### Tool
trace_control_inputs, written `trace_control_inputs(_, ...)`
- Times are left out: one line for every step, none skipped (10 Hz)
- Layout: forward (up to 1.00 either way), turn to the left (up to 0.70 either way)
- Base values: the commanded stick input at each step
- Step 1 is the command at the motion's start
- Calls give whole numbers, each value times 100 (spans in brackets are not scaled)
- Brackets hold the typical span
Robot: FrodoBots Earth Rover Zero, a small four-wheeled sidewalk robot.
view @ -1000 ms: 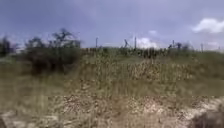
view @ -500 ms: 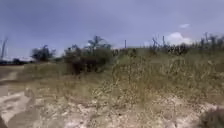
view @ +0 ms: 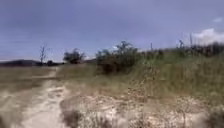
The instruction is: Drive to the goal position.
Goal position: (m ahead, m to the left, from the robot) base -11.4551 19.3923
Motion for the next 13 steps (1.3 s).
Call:
trace_control_inputs(-70,-27)
trace_control_inputs(-70,-27)
trace_control_inputs(-5,-2)
trace_control_inputs(0,0)
trace_control_inputs(0,0)
trace_control_inputs(0,0)
trace_control_inputs(46,0)
trace_control_inputs(70,21)
trace_control_inputs(70,27)
trace_control_inputs(70,27)
trace_control_inputs(70,27)
trace_control_inputs(70,27)
trace_control_inputs(70,27)
